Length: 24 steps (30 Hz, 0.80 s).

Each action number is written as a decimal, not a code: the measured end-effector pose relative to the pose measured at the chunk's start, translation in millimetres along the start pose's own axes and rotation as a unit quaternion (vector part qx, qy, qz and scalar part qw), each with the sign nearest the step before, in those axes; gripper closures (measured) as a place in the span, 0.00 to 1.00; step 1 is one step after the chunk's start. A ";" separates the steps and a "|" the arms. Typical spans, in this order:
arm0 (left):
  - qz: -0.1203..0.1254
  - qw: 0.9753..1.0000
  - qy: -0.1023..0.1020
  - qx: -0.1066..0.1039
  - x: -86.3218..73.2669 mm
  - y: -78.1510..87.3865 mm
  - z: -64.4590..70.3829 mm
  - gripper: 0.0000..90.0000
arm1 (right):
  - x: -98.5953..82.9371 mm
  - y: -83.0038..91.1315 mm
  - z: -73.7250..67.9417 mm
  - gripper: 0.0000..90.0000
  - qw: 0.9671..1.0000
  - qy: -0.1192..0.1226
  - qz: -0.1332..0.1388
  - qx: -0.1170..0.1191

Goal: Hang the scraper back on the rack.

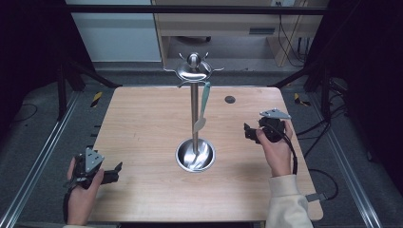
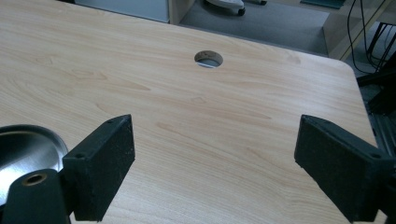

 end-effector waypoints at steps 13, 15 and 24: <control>-0.001 1.000 -0.003 -0.001 0.0 -0.9 1.4 0.03 | -29.1 -22.0 15.6 0.15 1.000 -0.005 -0.024 -0.013; -0.002 1.000 -0.002 0.000 -0.3 -0.9 0.8 0.03 | -33.0 -25.7 16.2 0.15 0.999 0.003 -0.031 -0.015; -0.006 1.000 -0.002 0.003 -1.4 -1.6 0.0 0.03 | -44.4 -39.0 13.8 0.16 1.000 0.009 -0.028 0.004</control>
Point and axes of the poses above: each handheld gripper's, and its own axes: y roughly backward along the jaws, x roughly out of its top, z roughly to its right, the point moved 5 cm from there along -y, roughly forward along the jaws, and after that the axes turned 14 degrees about x, right-handed, at the moved point
